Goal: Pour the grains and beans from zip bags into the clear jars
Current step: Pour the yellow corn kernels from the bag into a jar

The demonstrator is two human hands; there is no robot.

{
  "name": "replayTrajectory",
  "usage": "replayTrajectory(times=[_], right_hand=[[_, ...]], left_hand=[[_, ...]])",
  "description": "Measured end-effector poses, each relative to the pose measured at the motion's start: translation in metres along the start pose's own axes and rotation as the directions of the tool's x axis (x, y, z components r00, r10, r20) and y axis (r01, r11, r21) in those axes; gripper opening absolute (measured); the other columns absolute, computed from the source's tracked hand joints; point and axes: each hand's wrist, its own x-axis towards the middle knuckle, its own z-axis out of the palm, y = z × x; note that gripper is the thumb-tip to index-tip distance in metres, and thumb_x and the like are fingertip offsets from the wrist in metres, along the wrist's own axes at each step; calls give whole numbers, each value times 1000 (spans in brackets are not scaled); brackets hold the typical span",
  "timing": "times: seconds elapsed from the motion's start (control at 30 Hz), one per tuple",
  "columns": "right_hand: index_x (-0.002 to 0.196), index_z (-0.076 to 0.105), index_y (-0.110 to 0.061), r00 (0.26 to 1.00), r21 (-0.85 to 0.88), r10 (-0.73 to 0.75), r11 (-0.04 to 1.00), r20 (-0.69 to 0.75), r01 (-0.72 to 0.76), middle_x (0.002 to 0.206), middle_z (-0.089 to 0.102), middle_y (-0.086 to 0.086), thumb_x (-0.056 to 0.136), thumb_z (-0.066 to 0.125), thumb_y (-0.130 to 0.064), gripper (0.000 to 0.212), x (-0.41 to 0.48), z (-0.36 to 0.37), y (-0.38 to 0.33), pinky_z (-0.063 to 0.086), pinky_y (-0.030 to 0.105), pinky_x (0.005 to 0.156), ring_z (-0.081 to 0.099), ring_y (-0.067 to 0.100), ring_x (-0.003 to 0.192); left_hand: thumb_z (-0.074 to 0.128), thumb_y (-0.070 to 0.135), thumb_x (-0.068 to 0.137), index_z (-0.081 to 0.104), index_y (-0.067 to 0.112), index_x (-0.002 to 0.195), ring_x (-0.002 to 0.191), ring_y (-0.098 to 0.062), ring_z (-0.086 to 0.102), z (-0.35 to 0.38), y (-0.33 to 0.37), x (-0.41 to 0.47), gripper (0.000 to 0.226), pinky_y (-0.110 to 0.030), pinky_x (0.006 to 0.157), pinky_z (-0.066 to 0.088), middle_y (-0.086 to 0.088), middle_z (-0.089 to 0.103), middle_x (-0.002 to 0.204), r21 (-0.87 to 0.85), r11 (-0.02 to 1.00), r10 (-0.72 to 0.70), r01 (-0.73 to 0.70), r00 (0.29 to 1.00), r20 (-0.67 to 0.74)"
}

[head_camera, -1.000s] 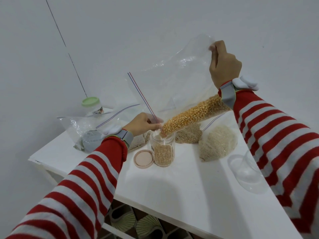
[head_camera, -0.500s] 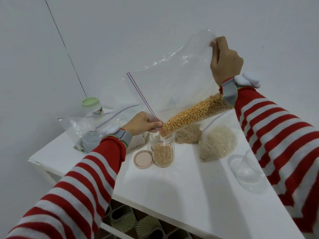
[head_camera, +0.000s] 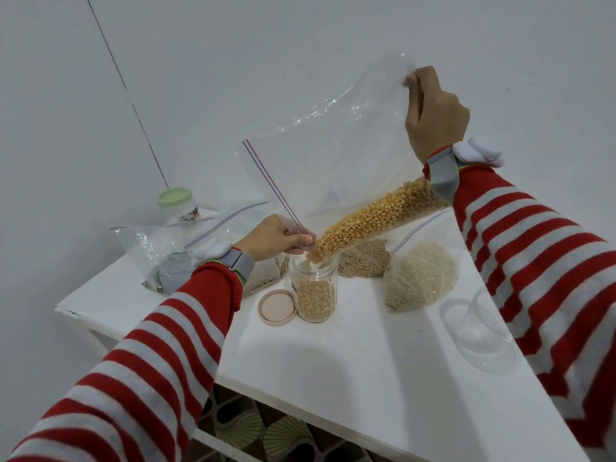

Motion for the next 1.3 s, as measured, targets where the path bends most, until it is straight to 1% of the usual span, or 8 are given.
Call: replayTrajectory(times=[0.23,0.37,0.5,0.63,0.87,1.03,1.17,1.3], right_hand=[[111,62,-11,1000,3,-7,1000,-16,7,59,48,5,106,24,-41,48,1,0,0,27,31,48,44,26,49],[107,63,-11,999,21,8,1000,-53,-7,56,45,4,104,16,-49,61,1,1,-1,25,29,47,41,25,46],[109,63,-10,999,24,1,1000,-32,0,57,45,4,104,19,-47,57,1,1,-1,25,29,48,43,26,47],[106,63,-10,998,45,13,999,-55,-11,55,44,3,102,12,-51,66,0,2,-2,24,28,47,39,24,45],[111,62,-11,1000,-3,13,1000,-1,-13,60,49,5,104,22,-44,52,0,2,-1,25,31,50,42,24,50],[109,63,-10,1000,24,2,1000,-23,-2,58,46,4,105,25,-43,51,0,1,0,24,29,49,41,25,47],[107,64,-10,999,41,2,999,-51,0,55,43,2,104,18,-48,60,1,2,-1,22,28,48,38,23,45],[108,63,-10,999,30,-4,1000,-40,5,56,45,3,104,20,-48,58,1,3,0,24,29,48,40,24,46]], left_hand=[[69,9,89,74,-5,95,97,-22,71,0,-1,0,16,-27,82,59,-9,74,105,16,1000,6,-6,1000,-8],[69,8,88,74,-2,94,96,-21,72,0,-2,1,14,-27,82,59,-11,74,105,-5,1000,1,-2,1000,-9],[68,8,89,74,3,94,96,-20,72,0,-1,1,10,-23,80,59,-14,73,106,-20,1000,-4,4,1000,3],[68,7,89,74,-4,97,95,-22,72,0,-2,2,15,-25,80,59,-14,73,107,-14,1000,-10,9,1000,-20],[68,7,88,74,-5,97,96,-23,72,0,-2,1,16,-27,82,59,-12,74,105,-10,1000,2,-2,1000,-7],[68,8,88,74,-3,97,93,-20,72,0,0,2,15,-26,80,59,-8,74,103,-4,1000,-5,5,1000,-6],[68,7,89,74,-5,98,92,-18,72,0,0,3,16,-24,78,59,-5,74,103,1,1000,-7,7,1000,-10],[68,7,89,73,-7,97,95,-22,72,0,0,1,17,-23,78,59,-9,74,105,1,1000,-7,7,1000,-11]])
